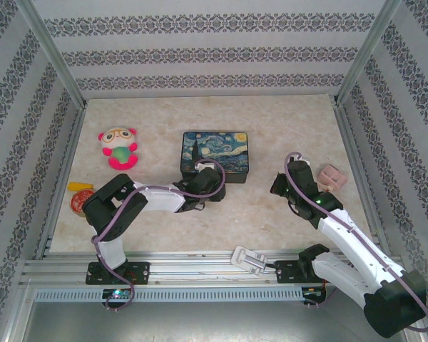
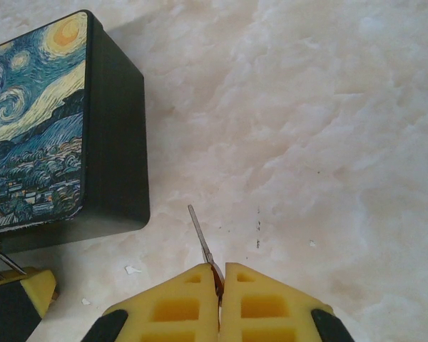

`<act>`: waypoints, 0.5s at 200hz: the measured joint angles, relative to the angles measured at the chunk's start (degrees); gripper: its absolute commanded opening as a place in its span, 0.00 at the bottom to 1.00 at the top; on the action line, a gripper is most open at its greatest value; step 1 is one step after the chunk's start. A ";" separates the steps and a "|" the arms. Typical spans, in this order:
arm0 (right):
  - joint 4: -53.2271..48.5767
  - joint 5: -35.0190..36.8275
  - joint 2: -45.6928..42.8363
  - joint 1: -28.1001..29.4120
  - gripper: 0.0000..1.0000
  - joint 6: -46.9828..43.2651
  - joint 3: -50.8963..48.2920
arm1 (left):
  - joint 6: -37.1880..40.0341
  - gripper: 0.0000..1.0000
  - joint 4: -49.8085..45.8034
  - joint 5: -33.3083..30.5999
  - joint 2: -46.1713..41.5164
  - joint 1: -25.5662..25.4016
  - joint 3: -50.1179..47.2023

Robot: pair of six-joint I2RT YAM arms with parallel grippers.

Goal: Unlock the padlock with the key

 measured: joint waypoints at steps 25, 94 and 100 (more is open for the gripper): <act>0.04 -0.02 0.00 0.00 0.00 0.00 -0.04 | -0.42 0.47 -3.54 -2.34 -0.55 -0.46 0.72; 0.46 -0.02 0.00 0.00 0.00 0.00 -0.72 | 1.40 0.52 -10.82 -5.95 -0.87 -0.50 3.58; 0.46 -0.02 0.00 0.00 0.00 0.00 -0.76 | 1.55 0.52 -10.95 -6.12 -0.81 -0.50 3.91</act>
